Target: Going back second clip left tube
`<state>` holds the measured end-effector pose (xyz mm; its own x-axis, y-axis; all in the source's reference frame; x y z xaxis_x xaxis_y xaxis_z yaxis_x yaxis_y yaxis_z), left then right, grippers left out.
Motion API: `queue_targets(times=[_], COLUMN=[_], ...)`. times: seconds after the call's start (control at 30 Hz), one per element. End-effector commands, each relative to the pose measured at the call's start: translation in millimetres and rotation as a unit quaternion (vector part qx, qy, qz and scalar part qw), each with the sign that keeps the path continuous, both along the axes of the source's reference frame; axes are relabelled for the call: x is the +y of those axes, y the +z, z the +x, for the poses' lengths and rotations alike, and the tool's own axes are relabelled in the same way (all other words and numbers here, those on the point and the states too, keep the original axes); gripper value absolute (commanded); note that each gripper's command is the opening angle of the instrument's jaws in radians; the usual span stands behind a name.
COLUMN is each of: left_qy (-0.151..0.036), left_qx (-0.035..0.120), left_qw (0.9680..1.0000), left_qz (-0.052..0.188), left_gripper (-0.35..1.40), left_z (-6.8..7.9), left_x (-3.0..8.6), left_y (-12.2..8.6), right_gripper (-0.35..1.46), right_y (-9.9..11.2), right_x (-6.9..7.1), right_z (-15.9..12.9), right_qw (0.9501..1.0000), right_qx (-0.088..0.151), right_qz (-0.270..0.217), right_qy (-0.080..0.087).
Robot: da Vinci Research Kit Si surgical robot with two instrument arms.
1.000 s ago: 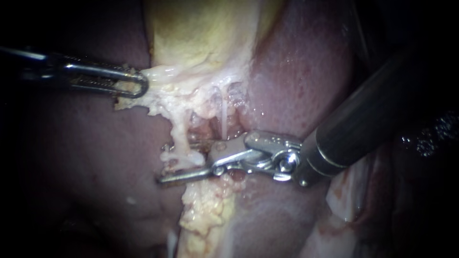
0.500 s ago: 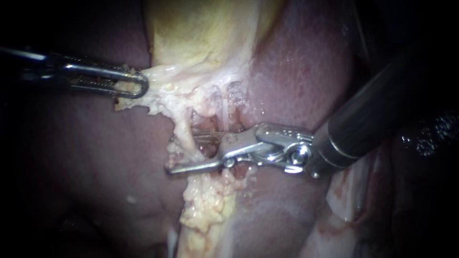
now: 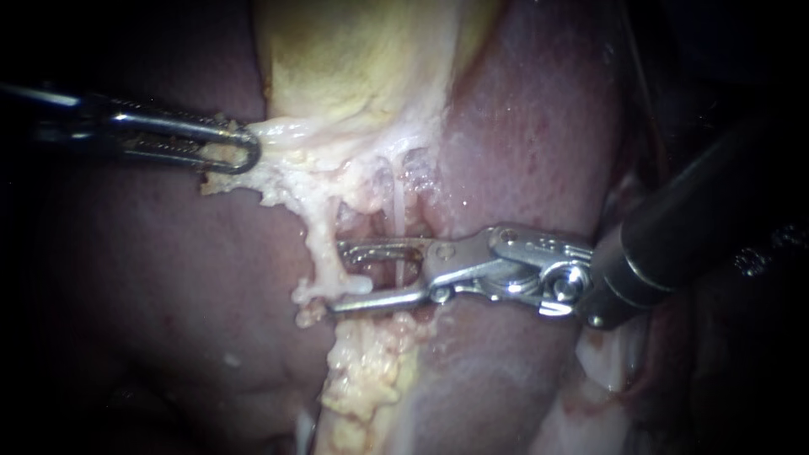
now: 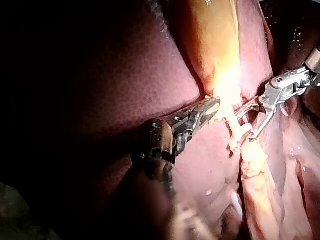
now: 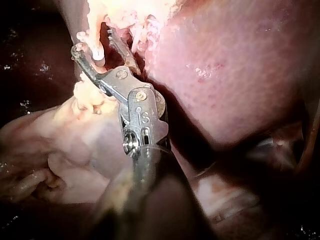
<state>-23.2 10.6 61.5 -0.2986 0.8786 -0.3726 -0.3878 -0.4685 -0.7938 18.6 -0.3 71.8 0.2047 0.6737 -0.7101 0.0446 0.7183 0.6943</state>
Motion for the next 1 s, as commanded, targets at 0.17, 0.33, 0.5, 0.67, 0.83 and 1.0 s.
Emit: queue_targets(times=[0.17,0.33,0.5,0.67,0.83,1.0], left_qy=[0.0,0.0,0.0,0.0,0.0,-0.001], left_qx=[0.0,0.0,0.0,0.0,0.0,0.0], left_qw=[1.0,1.0,1.0,1.0,1.0,1.0], left_qz=[0.0,0.0,0.0,0.0,0.0,-0.001], left_gripper=[-0.35,-0.35,-0.35,-0.35,-0.35,-0.35], left_z=[0.0,0.0,-0.1,-0.1,-0.1,-0.3], left_x=[0.0,0.0,0.0,0.0,0.0,-0.1], left_y=[0.0,0.0,0.1,0.1,0.1,0.2], right_gripper=[0.49,0.49,0.49,0.5,0.5,0.5], right_y=[-0.7,-2.3,-4.6,-6.9,-8.1,-8.1], right_x=[-0.2,-0.2,0.8,1.8,2.6,2.7], right_z=[-2.7,-6.2,-8.7,-11.4,-13.1,-13.6], right_qw=[0.9962,0.9843,0.9717,0.9684,0.9675,0.9677], right_qx=[0.013,-0.002,-0.051,-0.052,-0.049,-0.053], right_qz=[-0.086,-0.174,-0.222,-0.235,-0.238,-0.237], right_qy=[-0.012,-0.028,-0.064,-0.065,-0.069,-0.066])
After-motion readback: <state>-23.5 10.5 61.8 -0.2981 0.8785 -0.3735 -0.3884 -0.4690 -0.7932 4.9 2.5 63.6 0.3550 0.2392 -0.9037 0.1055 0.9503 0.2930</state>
